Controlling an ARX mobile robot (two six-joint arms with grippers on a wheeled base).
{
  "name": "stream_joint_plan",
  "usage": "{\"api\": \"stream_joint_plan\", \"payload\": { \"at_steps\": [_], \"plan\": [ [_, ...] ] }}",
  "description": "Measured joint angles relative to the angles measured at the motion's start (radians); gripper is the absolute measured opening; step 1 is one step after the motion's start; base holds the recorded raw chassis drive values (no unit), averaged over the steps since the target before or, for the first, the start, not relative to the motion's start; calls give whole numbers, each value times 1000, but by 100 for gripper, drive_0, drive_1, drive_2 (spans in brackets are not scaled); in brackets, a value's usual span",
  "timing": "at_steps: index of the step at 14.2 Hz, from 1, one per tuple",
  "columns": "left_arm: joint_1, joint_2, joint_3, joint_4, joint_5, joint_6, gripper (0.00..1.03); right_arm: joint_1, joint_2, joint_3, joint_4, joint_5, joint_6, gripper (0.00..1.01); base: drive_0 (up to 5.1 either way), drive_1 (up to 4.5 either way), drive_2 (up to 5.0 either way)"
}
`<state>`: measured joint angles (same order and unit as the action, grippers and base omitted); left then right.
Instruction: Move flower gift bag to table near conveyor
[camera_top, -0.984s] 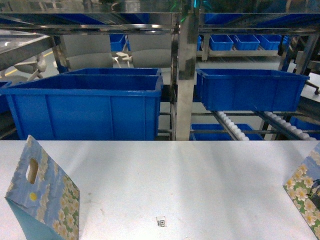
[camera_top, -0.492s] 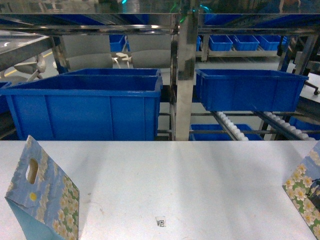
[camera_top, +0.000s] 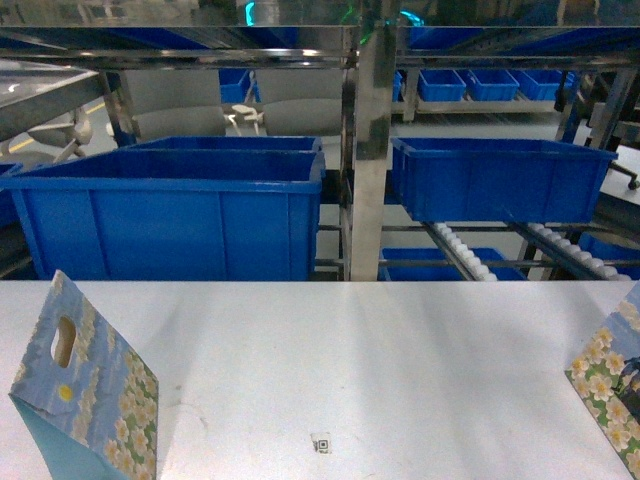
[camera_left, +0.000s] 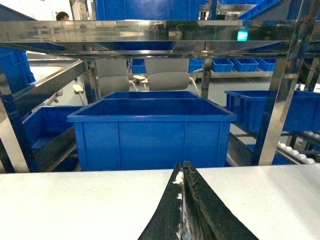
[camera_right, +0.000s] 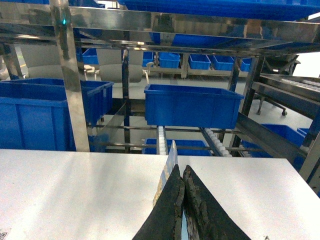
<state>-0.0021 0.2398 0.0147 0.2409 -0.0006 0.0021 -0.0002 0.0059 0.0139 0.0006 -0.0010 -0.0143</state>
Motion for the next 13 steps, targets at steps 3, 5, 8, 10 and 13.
{"api": "stream_joint_plan", "payload": {
  "at_steps": [3,5,8,10,13],
  "plan": [
    [0,-44,0,-44,0,0,2,0,-1,0,-6,0,0,2,0,0,0],
    [0,-229,0,-241,-3,-2,2,0,-1,0,-5,-1,0,2,0,0,0],
    [0,-229,1,-245,0,-2,14,0,-1,0,-5,0,0,24,0,0,0],
    [0,-229,1,-245,0,-2,25,0,-1,0,-5,0,0,36,0,0,0],
    [0,-229,1,-245,0,-2,43,0,-1,0,-5,0,0,54,0,0,0]
  ]
}}
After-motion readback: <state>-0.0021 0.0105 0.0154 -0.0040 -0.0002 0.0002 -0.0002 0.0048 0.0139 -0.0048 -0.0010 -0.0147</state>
